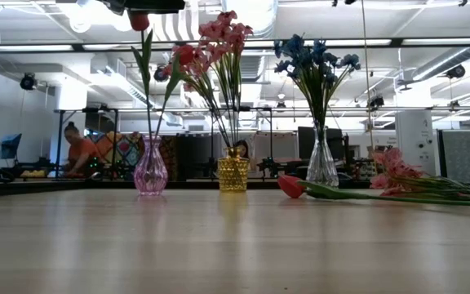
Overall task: Sort flowers into vase by color
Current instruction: Put the red flower into the violet vase
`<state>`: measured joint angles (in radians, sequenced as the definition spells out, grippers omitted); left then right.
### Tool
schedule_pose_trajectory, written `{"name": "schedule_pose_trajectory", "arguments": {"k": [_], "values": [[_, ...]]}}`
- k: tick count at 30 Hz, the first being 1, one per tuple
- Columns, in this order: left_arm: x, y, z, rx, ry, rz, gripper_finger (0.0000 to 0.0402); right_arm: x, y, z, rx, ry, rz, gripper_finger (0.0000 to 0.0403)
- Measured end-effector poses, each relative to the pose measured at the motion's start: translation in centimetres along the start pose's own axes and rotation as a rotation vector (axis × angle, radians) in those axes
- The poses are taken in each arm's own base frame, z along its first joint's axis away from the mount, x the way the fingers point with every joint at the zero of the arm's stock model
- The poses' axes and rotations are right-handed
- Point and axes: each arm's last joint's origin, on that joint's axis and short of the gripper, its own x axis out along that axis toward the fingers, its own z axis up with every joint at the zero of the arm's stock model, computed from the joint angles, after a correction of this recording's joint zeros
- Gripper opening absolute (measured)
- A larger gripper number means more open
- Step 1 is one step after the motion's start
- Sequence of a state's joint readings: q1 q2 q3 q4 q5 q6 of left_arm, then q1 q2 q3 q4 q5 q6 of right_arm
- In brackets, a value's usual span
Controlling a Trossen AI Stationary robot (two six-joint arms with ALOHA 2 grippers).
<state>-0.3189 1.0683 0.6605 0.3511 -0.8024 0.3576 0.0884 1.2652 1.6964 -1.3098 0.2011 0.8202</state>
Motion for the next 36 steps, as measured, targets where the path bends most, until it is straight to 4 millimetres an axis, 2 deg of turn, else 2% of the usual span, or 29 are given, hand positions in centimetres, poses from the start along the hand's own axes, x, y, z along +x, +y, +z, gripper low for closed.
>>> {"name": "schedule_pose_trajectory", "arguments": {"k": [4,8,14,21,25,31,36], "values": [[0.0,0.0,0.0,0.000,0.000,0.000,0.0212,1.5,0.5,-1.7,0.026,0.065,-0.029,0.0210],[0.0,0.0,0.0,-0.008,0.000,-0.001,0.0212,3.4,0.2,-3.5,0.053,0.142,-0.112,0.0210],[-0.2,-0.2,0.1,0.000,-0.002,-0.011,0.0212,6.8,-1.3,-6.4,0.110,0.241,-0.286,0.0210],[-0.6,-0.3,1.7,0.022,0.070,-0.073,0.0212,10.4,-3.6,-9.4,0.131,0.327,-0.444,0.0210],[-1.3,-0.2,2.6,0.014,0.165,-0.128,0.0212,12.4,-3.9,-10.5,0.074,0.324,-0.398,0.0210],[-2.3,-0.5,3.3,-0.047,0.325,-0.323,0.0212,15.4,-3.5,-11.3,-0.023,0.254,-0.199,0.0210],[-2.8,-1.5,3.3,-0.047,0.349,-0.380,0.0212,17.4,-3.2,-11.6,-0.110,0.147,-0.059,0.0210]]}}
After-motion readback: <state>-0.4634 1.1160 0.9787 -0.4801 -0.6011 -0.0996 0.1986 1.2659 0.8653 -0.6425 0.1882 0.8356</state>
